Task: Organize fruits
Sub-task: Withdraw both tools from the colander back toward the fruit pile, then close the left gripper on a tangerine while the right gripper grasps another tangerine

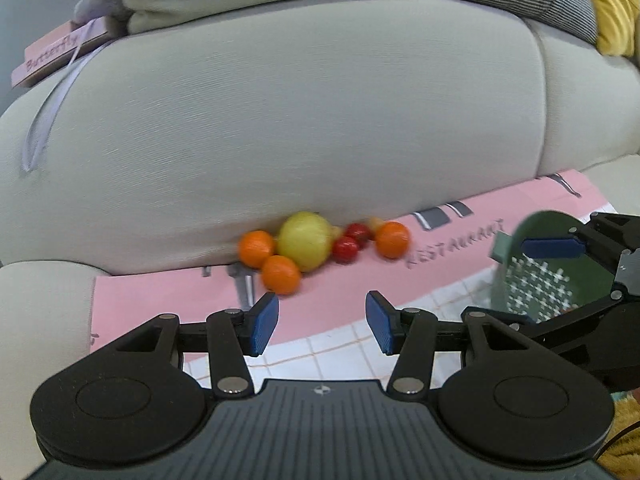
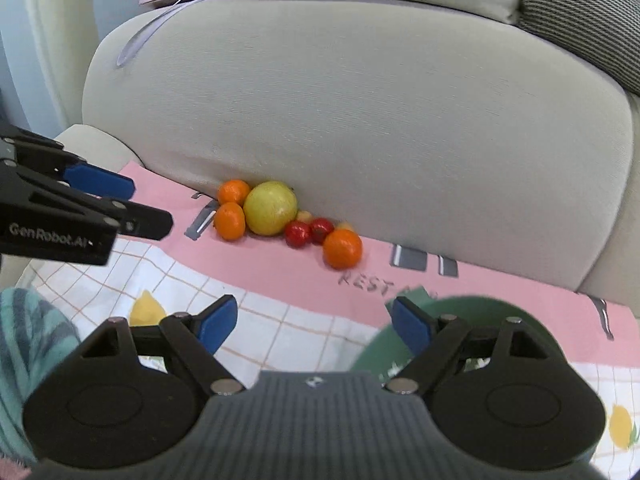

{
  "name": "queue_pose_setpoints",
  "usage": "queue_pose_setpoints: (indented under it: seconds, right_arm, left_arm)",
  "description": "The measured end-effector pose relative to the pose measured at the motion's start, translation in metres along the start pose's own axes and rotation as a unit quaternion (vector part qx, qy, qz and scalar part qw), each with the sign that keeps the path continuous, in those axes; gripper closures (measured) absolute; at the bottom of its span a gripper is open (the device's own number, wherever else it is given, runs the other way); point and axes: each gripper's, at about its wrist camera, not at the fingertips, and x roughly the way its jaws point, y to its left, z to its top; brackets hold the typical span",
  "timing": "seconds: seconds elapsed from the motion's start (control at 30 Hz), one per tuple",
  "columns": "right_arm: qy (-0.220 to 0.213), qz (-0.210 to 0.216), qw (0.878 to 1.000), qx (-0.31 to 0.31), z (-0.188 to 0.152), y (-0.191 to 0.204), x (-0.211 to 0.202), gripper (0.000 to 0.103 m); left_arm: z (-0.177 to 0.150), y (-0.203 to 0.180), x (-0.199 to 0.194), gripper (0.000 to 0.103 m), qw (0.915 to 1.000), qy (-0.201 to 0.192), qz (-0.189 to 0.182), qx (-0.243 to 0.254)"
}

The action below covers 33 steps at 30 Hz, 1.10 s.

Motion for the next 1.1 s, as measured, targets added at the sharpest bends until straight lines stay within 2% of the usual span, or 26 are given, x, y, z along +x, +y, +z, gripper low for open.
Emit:
queue_pose_setpoints:
  seconds: [0.1, 0.23, 0.37, 0.57, 0.63, 0.97, 1.1]
  right_arm:
    - [0.007, 0.0, 1.0, -0.004, 0.007, 0.002, 0.015, 0.03]
    - [0.014, -0.002, 1.0, -0.007, 0.012, 0.001, 0.035, 0.034]
    - [0.029, 0.004, 1.0, -0.01, 0.02, -0.004, 0.056, 0.041]
    - [0.051, 0.012, 0.999, 0.008, 0.03, -0.015, 0.089, 0.044]
    - [0.059, 0.015, 0.998, 0.017, 0.033, -0.02, 0.099, 0.047]
    - [0.096, 0.025, 0.994, 0.046, 0.047, -0.039, 0.142, 0.048]
    - [0.108, 0.023, 0.993, 0.046, 0.048, -0.041, 0.156, 0.053]
  left_arm:
    - [-0.001, 0.011, 0.008, 0.044, 0.9999, -0.006, -0.008, -0.012]
    - [-0.006, 0.02, 0.024, 0.044, 0.9993, -0.01, -0.023, -0.029]
    - [-0.008, 0.026, 0.046, 0.044, 0.9994, -0.002, -0.017, -0.03]
    - [-0.006, 0.039, 0.075, 0.044, 0.9988, 0.008, -0.019, -0.044]
    - [-0.003, 0.043, 0.085, 0.044, 0.9983, 0.014, -0.021, -0.052]
    - [0.004, 0.054, 0.131, 0.044, 0.996, 0.043, -0.026, -0.074]
    - [0.003, 0.059, 0.145, 0.044, 0.9948, 0.054, -0.025, -0.083]
